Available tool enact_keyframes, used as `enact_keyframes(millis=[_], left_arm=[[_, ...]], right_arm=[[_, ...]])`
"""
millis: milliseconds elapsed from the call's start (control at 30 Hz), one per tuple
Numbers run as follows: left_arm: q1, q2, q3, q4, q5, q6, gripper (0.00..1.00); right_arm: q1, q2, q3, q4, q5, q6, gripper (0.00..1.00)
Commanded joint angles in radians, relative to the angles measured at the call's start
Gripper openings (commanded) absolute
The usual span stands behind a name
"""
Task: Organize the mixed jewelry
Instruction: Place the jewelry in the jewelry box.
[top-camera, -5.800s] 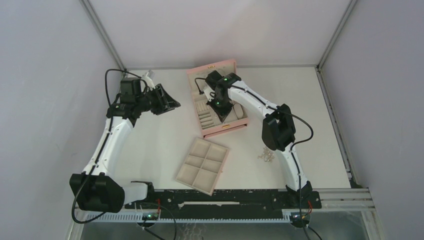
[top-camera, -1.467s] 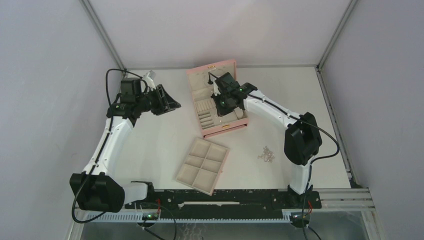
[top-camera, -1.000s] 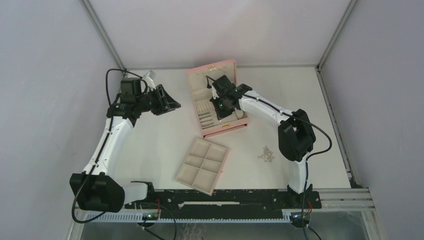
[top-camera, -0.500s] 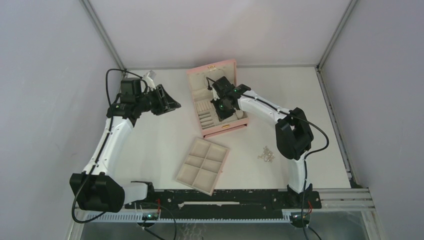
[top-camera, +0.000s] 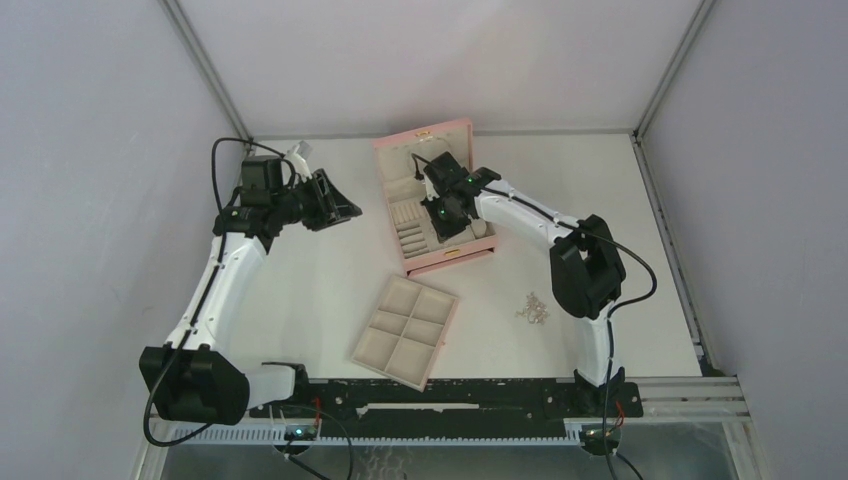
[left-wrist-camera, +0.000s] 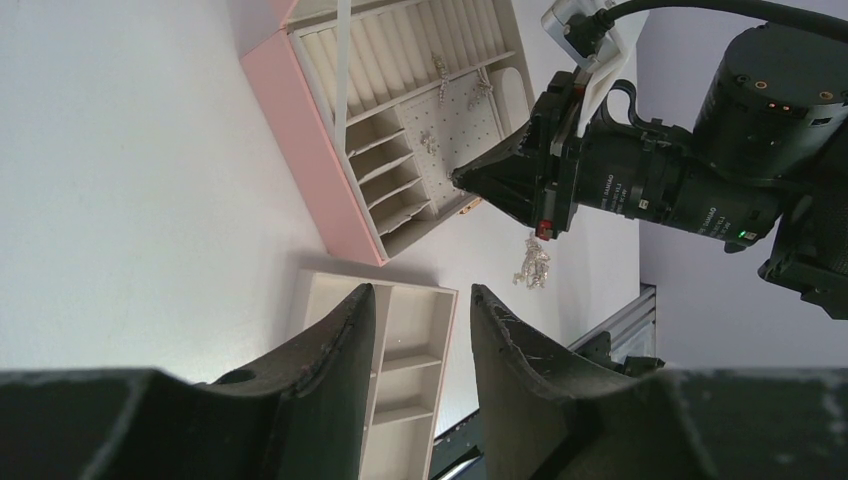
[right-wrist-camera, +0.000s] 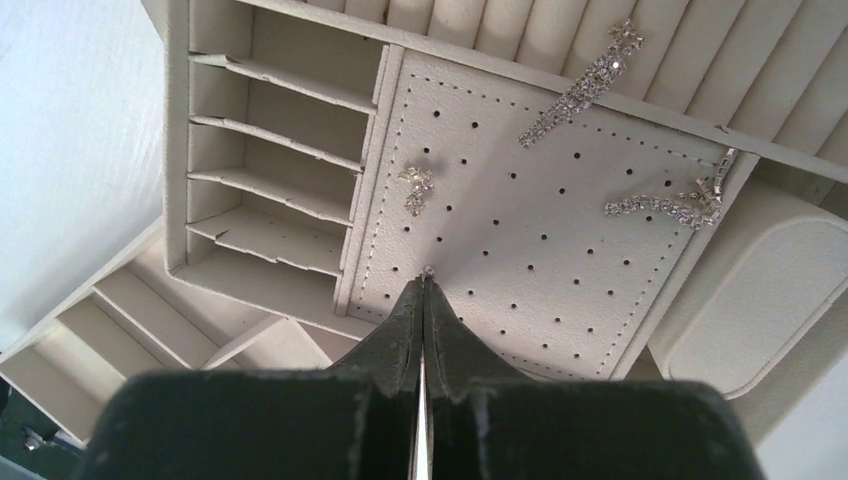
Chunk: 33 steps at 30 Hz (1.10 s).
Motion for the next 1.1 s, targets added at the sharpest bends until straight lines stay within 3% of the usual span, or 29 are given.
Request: enact_keyframes(millis=[0,67,100,267,433,567,733,900,1067], left_arm=[[0.002,-0.011,-0.007,0.004,0.011,0.025,0.45],[0.002,-0.013,-0.007,0.003,0.012,0.026,0.45],[0.002,-0.014,-0.007,0.003,0.011,0.026,0.45],[0.002,-0.023,-0.008,0.001,0.010,0.027,0.45],[-0.029,-0.041,0.005,-0.030,-0.054,0.047,0.46],[-0.141,-0.048,0.031,-0.073,-0.187,0.095,0.46],[-0.333,-0.015,0.018,-0.076,-0.313,0.115,0.46],[-0.492,0.032,0.025,-0.083,-0.417,0.130,0.46],[-0.548,0.048,0.053,-0.094,-0.433,0.138,0.46]], right_arm=[[-0.003,-0.075,0.052,-0.006,0.018,0.010,0.13],[-0.002,-0.096,0.052,-0.010,0.015,0.010,0.26],[-0.003,-0.105,0.052,-0.012,0.016,0.012,0.28],[-0.014,-0.176,0.013,0.012,0.029,0.047,0.29],[-0.092,-0.360,-0.204,0.157,0.065,0.153,0.30],[-0.208,-0.577,-0.474,0.262,0.072,0.305,0.30],[-0.294,-0.778,-0.750,0.243,0.134,0.409,0.33],[-0.311,-0.847,-0.928,0.201,0.169,0.450,0.36],[-0.359,-0.824,-0.986,0.265,0.118,0.416,0.37]])
